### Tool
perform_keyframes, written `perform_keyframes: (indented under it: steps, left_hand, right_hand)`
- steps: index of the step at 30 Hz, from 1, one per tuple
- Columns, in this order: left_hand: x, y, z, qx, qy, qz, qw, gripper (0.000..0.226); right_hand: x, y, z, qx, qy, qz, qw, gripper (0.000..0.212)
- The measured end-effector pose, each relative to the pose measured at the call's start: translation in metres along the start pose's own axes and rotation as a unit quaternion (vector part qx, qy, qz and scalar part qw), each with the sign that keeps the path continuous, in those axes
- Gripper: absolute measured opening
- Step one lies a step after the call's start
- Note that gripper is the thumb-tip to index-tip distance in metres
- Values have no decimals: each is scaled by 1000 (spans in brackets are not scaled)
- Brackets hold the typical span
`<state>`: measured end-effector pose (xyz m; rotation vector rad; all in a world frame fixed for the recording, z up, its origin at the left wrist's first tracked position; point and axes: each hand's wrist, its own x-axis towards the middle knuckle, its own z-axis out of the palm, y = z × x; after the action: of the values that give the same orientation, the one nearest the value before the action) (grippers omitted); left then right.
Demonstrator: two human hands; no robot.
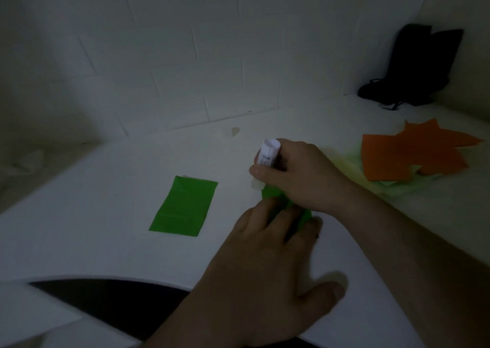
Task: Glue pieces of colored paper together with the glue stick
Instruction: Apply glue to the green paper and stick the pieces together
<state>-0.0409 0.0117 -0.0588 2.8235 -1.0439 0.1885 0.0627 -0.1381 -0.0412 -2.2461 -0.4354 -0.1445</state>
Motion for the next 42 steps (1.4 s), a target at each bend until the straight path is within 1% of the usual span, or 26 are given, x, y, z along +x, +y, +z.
perform_keyframes:
  steps: [3,5,7,12,15,19,28,33,37,42]
  left_hand:
    - [-1,0,1,12,-10,-3,1000,82]
    - [-1,0,1,16,-10,-6,1000,82]
    - [-1,0,1,16,-9,-6,1000,82]
    - [-1,0,2,18,-6,-4,1000,80]
    - [-1,0,2,18,-3,-3,1000,80]
    - [-1,0,2,24,-3,-5,1000,79]
    - [-2,0,4,26,-3,-6,1000,79]
    - [-2,0,3,26,-6,-9,1000,79]
    - [-2,0,2,24,-5,-10,1000,79]
    - [-2,0,2,22,-5,-9,1000,79]
  right_hand:
    - [3,0,-11,41,63,18,997,21]
    - [3,1,-20,28,81,17,996,19]
    - [0,4,-24,8,65,17,998,18]
    - [-4,7,-19,-4,-19,12,1000,12]
    - [-5,5,-18,-10,-40,-7,999,8]
    - [-6,5,-21,-48,-32,-14,998,12]
    - [-9,12,-30,-69,-16,-9,997,17]
    - [-9,17,-34,-76,-19,-15,997,20]
    - [-10,19,-37,-92,-13,-16,996,18]
    - [-9,20,-40,-116,-18,-22,993,20]
